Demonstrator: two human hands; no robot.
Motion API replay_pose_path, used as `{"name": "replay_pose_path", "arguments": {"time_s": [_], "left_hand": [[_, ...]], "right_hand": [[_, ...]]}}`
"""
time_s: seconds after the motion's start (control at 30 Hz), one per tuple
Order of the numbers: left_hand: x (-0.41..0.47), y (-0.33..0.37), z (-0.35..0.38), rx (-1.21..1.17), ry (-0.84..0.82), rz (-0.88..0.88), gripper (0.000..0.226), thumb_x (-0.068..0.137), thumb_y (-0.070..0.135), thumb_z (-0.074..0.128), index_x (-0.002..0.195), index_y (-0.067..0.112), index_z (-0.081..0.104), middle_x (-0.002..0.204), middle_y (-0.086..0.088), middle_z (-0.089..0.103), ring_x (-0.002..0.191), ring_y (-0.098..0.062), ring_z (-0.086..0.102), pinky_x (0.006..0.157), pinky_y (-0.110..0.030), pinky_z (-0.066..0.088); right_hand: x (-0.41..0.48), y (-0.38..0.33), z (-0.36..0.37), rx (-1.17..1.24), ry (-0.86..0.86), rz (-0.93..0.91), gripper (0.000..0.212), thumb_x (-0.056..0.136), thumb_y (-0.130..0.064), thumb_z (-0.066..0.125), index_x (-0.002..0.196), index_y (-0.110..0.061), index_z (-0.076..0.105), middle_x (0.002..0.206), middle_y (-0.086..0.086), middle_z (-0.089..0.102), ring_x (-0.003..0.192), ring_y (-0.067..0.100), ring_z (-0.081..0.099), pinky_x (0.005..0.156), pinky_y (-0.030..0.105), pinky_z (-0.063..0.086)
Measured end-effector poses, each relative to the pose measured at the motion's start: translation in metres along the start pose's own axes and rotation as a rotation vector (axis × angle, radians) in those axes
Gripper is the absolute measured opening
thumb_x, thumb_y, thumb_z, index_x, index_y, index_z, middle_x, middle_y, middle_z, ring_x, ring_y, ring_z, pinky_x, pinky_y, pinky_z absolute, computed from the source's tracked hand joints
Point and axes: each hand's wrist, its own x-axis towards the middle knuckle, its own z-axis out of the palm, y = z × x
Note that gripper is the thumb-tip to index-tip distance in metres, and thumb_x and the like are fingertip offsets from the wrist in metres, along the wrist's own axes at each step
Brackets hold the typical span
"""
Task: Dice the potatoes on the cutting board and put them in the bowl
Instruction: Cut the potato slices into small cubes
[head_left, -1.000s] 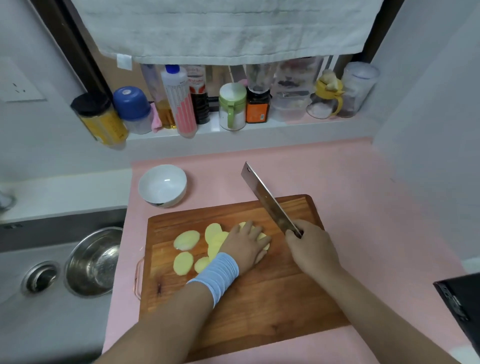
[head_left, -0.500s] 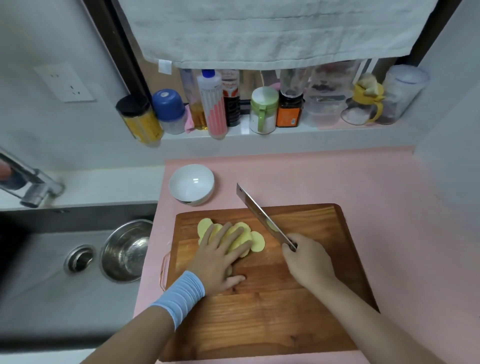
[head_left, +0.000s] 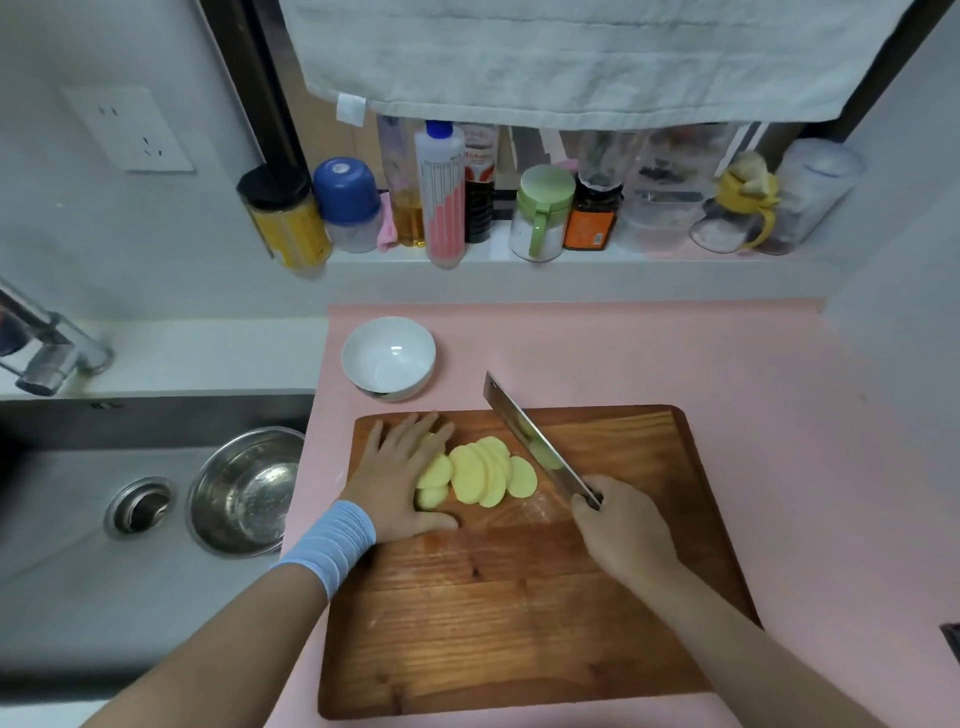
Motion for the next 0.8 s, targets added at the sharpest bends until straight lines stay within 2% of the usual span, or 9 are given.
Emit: {"name": "replay_pose_path", "arguments": {"time_s": [0.07, 0.17, 0.23, 0.33, 0.43, 0.53, 0.6, 0.7, 0.8], "left_hand": [[0.007, 0.016, -0.010, 0.007, 0.106, 0.088, 0.107, 0.069, 0.090, 0.049, 0.153, 0.027, 0.032, 0.159, -0.003, 0.032, 0.148, -0.028, 0.025, 0.118, -0.060, 0.012], [0.036, 0.055, -0.012, 0.058, 0.193, 0.244, 0.073, 0.076, 0.070, 0.059, 0.133, 0.024, 0.057, 0.133, 0.003, 0.057, 0.130, -0.024, 0.047, 0.119, -0.050, 0.013], [0.054, 0.080, -0.006, 0.154, 0.089, 0.255, 0.069, 0.075, 0.066, 0.057, 0.130, 0.024, 0.059, 0.125, 0.003, 0.058, 0.125, -0.023, 0.047, 0.120, -0.045, 0.004], [0.065, 0.094, 0.001, 0.271, -0.093, 0.150, 0.072, 0.081, 0.068, 0.052, 0.139, 0.025, 0.050, 0.132, -0.001, 0.048, 0.130, -0.025, 0.037, 0.117, -0.049, -0.014], [0.069, 0.095, 0.005, 0.339, -0.091, 0.121, 0.063, 0.087, 0.066, 0.050, 0.136, 0.026, 0.052, 0.122, -0.004, 0.054, 0.123, -0.027, 0.043, 0.113, -0.048, -0.020], [0.071, 0.103, 0.003, 0.384, -0.086, 0.102, 0.067, 0.082, 0.073, 0.050, 0.127, 0.025, 0.061, 0.108, -0.001, 0.061, 0.113, -0.027, 0.051, 0.112, -0.051, -0.024], [0.070, 0.117, 0.008, 0.354, -0.107, 0.105, 0.073, 0.079, 0.076, 0.047, 0.128, 0.024, 0.058, 0.110, 0.000, 0.062, 0.115, -0.027, 0.050, 0.115, -0.053, -0.017], [0.064, 0.148, 0.019, 0.204, -0.062, 0.121, 0.072, 0.075, 0.077, 0.053, 0.125, 0.025, 0.057, 0.113, 0.004, 0.063, 0.113, -0.024, 0.050, 0.116, -0.044, 0.004], [0.051, 0.164, 0.038, 0.063, 0.028, 0.093, 0.061, 0.068, 0.071, 0.068, 0.108, 0.026, 0.065, 0.105, 0.007, 0.065, 0.100, -0.022, 0.057, 0.103, -0.036, 0.026]], "right_hand": [[0.000, 0.000, -0.001, 0.024, 0.010, 0.008, 0.016, 0.099, -0.033, 0.051, 0.093, -0.035, 0.065, 0.069, -0.010, 0.065, 0.060, 0.007, 0.062, 0.053, 0.025, 0.042], [0.000, 0.000, -0.004, 0.060, 0.029, 0.029, 0.015, 0.099, -0.033, 0.052, 0.093, -0.035, 0.066, 0.070, -0.010, 0.066, 0.060, 0.008, 0.063, 0.054, 0.024, 0.042], [-0.002, 0.001, -0.007, 0.073, 0.049, 0.044, 0.017, 0.098, -0.031, 0.052, 0.086, -0.033, 0.065, 0.068, -0.008, 0.066, 0.060, 0.008, 0.063, 0.054, 0.026, 0.042], [-0.007, 0.006, -0.014, 0.078, 0.062, 0.053, 0.019, 0.097, -0.029, 0.051, 0.083, -0.032, 0.063, 0.068, -0.008, 0.065, 0.061, 0.009, 0.062, 0.053, 0.027, 0.041], [-0.013, 0.017, -0.020, 0.085, 0.072, 0.062, 0.021, 0.098, -0.029, 0.050, 0.081, -0.031, 0.062, 0.067, -0.007, 0.064, 0.058, 0.009, 0.061, 0.051, 0.026, 0.039], [-0.020, 0.029, -0.025, 0.111, 0.087, 0.071, 0.023, 0.098, -0.029, 0.050, 0.079, -0.030, 0.061, 0.066, -0.007, 0.065, 0.057, 0.008, 0.060, 0.050, 0.025, 0.038], [-0.024, 0.037, -0.027, 0.125, 0.088, 0.064, 0.024, 0.099, -0.029, 0.050, 0.078, -0.030, 0.061, 0.068, -0.007, 0.064, 0.061, 0.007, 0.061, 0.052, 0.025, 0.041], [-0.029, 0.048, -0.029, 0.116, 0.067, 0.069, 0.019, 0.099, -0.032, 0.050, 0.089, -0.031, 0.066, 0.077, -0.011, 0.066, 0.075, 0.010, 0.063, 0.066, 0.031, 0.052], [-0.033, 0.060, -0.030, 0.074, 0.042, 0.091, 0.019, 0.098, -0.035, 0.049, 0.103, -0.030, 0.067, 0.089, -0.010, 0.069, 0.088, 0.018, 0.066, 0.068, 0.030, 0.047]]}}
